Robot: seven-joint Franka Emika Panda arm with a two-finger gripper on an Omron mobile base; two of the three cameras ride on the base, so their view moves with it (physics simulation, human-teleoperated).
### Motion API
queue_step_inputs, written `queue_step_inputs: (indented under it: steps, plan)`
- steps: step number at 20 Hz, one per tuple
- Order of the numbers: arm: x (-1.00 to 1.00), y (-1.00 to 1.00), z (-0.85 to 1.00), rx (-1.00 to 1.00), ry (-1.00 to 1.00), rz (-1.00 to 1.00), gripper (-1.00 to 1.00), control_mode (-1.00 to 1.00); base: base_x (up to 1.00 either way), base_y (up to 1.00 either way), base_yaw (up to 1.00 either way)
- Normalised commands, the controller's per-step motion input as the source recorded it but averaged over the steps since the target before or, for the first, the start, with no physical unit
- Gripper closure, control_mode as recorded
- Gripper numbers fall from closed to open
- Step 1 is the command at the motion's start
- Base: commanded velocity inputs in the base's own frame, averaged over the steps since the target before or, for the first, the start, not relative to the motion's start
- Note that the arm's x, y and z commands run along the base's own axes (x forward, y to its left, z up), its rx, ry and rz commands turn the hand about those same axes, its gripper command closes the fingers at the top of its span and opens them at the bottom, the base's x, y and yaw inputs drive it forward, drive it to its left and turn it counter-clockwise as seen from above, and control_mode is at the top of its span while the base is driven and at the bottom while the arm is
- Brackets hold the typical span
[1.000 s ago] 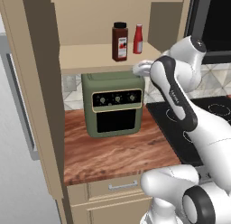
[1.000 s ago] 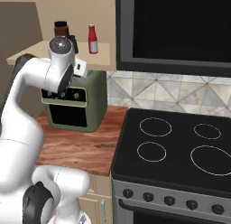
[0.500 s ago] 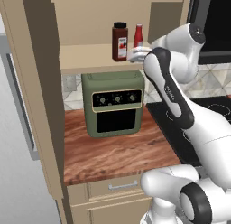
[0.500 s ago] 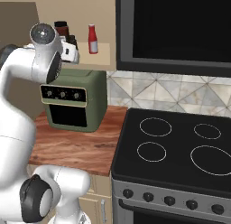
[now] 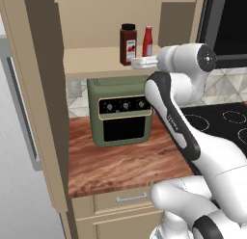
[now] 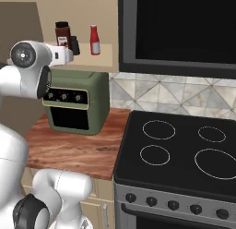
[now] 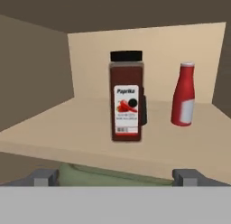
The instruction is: Collect the paprika, ketchup, and shaker from the cabinet and place them next to the stove.
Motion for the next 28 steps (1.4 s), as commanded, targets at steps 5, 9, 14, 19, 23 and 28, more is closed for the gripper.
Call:
queue_step_inputs:
  steps: [5, 9, 14, 19, 23, 28]
  plan:
    - [0.01, 0.09, 0.59, 0.04, -0.06, 0.00, -1.00, -1.00, 0.00, 0.00, 0.00]
    - [0.00, 0.00, 0.43, 0.04, 0.03, -0.02, -1.00, -1.00, 0.00, 0.00, 0.00]
    - [0.00, 0.00, 0.16, 0.00, 0.12, -0.03, -1.00, -1.00, 0.00, 0.00, 0.00]
    - [0.10, 0.01, 0.00, 0.00, 0.08, 0.00, -1.00, -1.00, 0.00, 0.00, 0.00]
    - [0.08, 0.00, 0.00, 0.00, 0.00, 0.00, -1.00, -1.00, 0.00, 0.00, 0.00]
    - [0.16, -0.01, 0.00, 0.00, 0.00, 0.00, -1.00, -1.00, 0.00, 0.00, 0.00]
